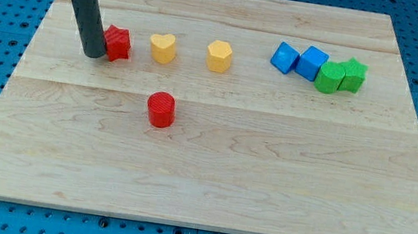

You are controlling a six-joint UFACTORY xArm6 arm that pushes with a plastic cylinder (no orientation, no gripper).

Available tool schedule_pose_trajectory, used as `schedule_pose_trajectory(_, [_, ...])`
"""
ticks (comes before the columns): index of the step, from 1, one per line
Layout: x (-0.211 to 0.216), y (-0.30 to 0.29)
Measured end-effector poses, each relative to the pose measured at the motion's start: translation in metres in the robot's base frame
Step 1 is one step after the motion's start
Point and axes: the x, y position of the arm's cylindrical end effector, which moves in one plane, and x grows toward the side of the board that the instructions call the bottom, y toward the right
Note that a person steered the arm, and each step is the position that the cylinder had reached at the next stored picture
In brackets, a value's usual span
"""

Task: Push the red circle to the left of the red star

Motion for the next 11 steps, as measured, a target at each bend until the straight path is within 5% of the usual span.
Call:
schedule_pose_trajectory(1, [0.017,0.11])
schedule_pose_trajectory(2, [0.081,0.171])
schedule_pose_trajectory(3, [0.124,0.155])
schedule_pose_trajectory(4, [0.088,0.047])
schedule_pose_trajectory(5, [0.127,0.077])
schedule_pose_trajectory(6, [0.116,0.159])
schedule_pose_trajectory(8, [0.037,0.017])
schedule_pose_trajectory(9, [0.03,-0.031])
schedule_pose_trajectory(10, [0.051,0.026])
schedule_pose_trajectory(11, [0.011,0.003])
